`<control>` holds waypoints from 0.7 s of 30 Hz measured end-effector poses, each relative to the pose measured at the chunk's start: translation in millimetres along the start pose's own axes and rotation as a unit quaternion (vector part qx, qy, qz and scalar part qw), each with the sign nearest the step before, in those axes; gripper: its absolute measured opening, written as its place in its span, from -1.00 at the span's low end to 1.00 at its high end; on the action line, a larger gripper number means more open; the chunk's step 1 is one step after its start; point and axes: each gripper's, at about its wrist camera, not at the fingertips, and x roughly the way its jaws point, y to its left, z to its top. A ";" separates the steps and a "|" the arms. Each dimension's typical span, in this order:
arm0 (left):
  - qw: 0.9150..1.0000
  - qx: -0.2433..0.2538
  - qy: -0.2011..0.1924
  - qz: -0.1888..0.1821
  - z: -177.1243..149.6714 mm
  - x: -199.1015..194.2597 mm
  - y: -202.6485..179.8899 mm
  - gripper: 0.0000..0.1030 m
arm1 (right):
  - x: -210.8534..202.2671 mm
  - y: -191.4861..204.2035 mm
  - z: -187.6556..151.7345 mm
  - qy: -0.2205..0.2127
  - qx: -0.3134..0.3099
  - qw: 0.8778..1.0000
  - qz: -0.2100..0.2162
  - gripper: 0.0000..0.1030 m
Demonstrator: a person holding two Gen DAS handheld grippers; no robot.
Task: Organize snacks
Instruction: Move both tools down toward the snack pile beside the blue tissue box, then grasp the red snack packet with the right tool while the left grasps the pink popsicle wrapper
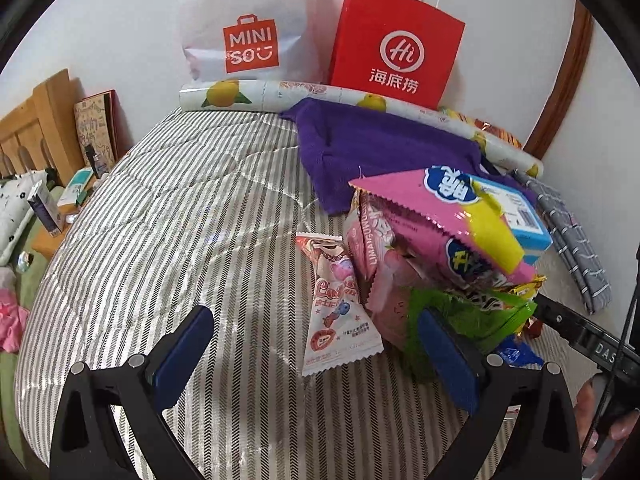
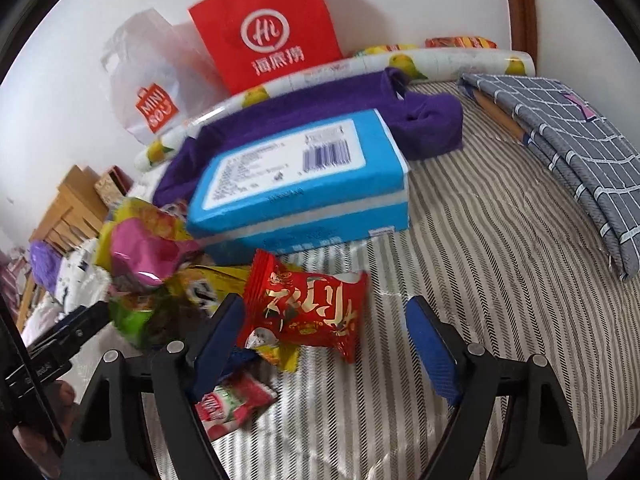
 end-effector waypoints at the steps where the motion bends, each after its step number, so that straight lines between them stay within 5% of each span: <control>1: 1.000 0.001 0.000 0.001 -0.4 0.6 -0.3 0.98 | 3.7 -0.3 0.1 0.001 0.000 1.000 -0.003 0.61; 12: 1.000 -0.008 0.004 -0.001 0.8 3.5 8.1 0.98 | 20.0 -2.7 -6.9 0.003 -0.065 0.996 -0.062 0.57; 14: 1.000 -0.007 0.002 -0.004 1.2 2.7 8.8 0.98 | 19.9 -0.7 -8.3 0.000 -0.079 0.994 -0.075 0.44; 18: 1.000 0.002 0.009 -0.004 1.9 6.1 7.8 0.97 | 18.2 -0.3 -5.5 -0.004 -0.102 0.991 -0.081 -0.15; 21: 1.000 0.000 0.010 -0.013 2.8 7.4 9.0 0.97 | 14.6 -11.6 0.6 -0.003 -0.091 0.993 -0.069 -0.16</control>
